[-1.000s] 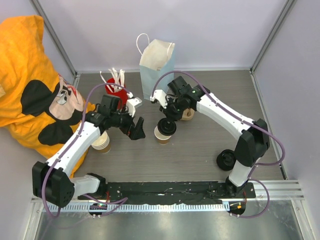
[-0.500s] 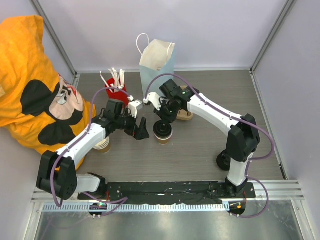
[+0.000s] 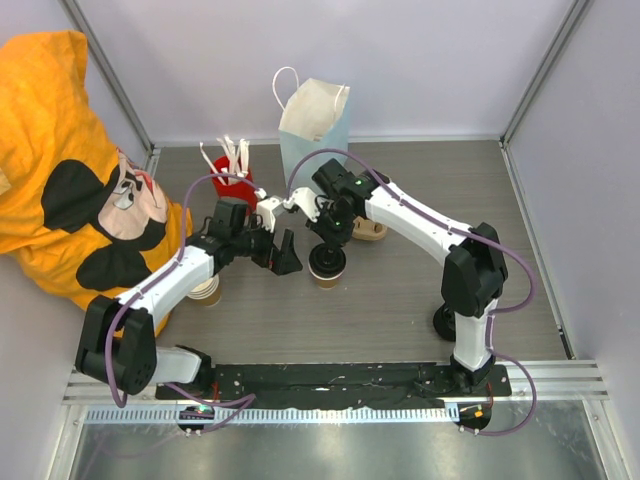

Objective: Pack the takeout coffee

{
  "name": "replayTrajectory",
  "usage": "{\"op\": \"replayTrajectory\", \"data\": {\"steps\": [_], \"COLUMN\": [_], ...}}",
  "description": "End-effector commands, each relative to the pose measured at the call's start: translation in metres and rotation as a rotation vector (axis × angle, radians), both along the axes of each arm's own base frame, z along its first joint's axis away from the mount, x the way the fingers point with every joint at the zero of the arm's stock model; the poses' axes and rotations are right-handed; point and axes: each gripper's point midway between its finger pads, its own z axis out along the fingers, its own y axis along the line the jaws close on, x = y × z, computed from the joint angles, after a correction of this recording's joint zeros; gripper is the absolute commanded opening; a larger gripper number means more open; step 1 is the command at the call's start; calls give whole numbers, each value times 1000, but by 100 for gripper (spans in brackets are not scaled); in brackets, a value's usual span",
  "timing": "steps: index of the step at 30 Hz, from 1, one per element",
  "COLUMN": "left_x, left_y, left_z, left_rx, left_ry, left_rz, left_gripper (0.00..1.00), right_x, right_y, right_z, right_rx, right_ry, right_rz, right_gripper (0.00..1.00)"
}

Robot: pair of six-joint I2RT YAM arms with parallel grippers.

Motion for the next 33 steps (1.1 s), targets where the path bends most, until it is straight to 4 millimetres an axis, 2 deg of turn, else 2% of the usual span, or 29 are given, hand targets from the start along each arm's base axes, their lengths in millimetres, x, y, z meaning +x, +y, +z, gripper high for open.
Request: {"op": "replayTrajectory", "data": {"steps": [1,19,33], "left_x": [10,9,8], "left_y": [-5,-4,-4], "left_z": [9,8,9], "left_rx": [-31,-34,-35], "left_ry": [-50,-51,-55], "left_rz": [1,-1,-6], "left_gripper": [100,99,100], "right_x": [0,-5,-4], "right_y": [4,13,9], "right_z": [9,7,-3], "right_rx": [-10,-45,-103], "right_ry": [-4,7,-15], "right_rz": [-7,8,9], "right_gripper": [1,1,2]}}
